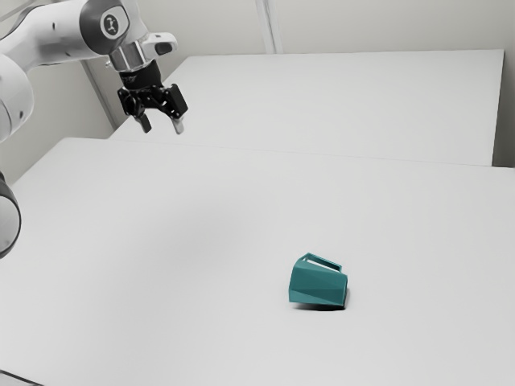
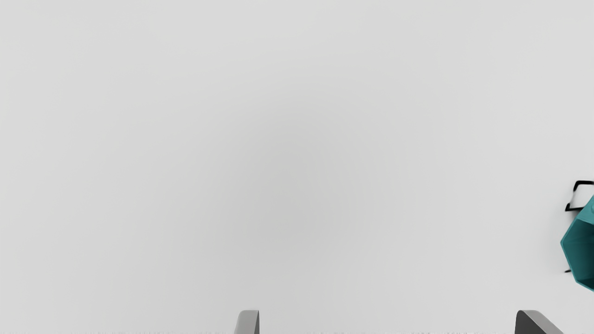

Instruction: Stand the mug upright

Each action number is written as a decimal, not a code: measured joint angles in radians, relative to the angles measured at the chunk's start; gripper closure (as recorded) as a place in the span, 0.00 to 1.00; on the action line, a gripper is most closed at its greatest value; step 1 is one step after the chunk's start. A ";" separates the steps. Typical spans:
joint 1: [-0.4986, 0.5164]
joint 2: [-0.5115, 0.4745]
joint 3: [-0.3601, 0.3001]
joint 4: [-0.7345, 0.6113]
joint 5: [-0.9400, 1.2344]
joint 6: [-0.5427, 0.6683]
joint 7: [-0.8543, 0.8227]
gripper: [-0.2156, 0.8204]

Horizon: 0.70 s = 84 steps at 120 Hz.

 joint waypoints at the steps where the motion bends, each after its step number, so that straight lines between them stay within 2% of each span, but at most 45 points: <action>1: 0.000 0.000 0.000 0.000 0.000 0.000 0.000 0.21; 30: 0.003 -0.011 0.000 -0.032 -0.002 -0.005 0.004 0.21; 40: 0.002 -0.055 0.000 -0.117 -0.021 0.008 0.004 0.21; 68: -0.007 -0.126 -0.021 -0.345 -0.289 0.095 0.016 0.21; 84: 0.018 -0.167 -0.111 -0.515 -0.395 0.237 0.042 0.21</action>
